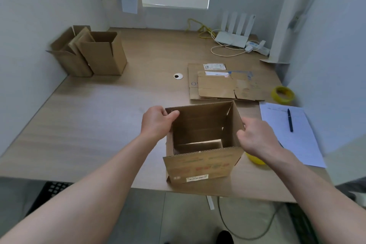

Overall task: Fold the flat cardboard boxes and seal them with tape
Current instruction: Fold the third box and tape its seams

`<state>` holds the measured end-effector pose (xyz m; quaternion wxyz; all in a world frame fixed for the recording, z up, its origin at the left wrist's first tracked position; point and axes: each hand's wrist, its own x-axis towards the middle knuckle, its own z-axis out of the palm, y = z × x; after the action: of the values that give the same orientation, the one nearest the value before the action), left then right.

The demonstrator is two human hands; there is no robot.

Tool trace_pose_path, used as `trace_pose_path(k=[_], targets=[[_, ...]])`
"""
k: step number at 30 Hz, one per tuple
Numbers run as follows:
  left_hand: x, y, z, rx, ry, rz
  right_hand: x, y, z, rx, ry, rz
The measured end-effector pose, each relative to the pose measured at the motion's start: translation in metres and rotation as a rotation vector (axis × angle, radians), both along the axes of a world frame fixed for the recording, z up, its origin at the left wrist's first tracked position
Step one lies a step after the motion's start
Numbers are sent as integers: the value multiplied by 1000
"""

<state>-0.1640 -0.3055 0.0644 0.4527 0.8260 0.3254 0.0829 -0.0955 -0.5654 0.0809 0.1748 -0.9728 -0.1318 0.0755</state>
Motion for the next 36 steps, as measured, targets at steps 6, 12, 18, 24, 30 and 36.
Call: trace_pose_path(k=[6, 12, 18, 24, 30, 36], targets=[[9, -42, -10, -48, 71, -210, 26, -26, 0, -72, 63, 92], [-5, -57, -17, -172, 110, -315, 35, -35, -5, 186, 367, 221], [-17, -59, 3, -212, 228, -431, 34, -17, 1, -86, 396, 365], [-10, -85, 8, -148, 391, -468, 32, 6, 4, 144, 316, 306], [-14, -88, 21, -147, 362, -517, 29, 8, -34, 165, 575, 377], [-29, -71, 20, 51, 460, -583, 44, -4, -32, 417, 916, 326]])
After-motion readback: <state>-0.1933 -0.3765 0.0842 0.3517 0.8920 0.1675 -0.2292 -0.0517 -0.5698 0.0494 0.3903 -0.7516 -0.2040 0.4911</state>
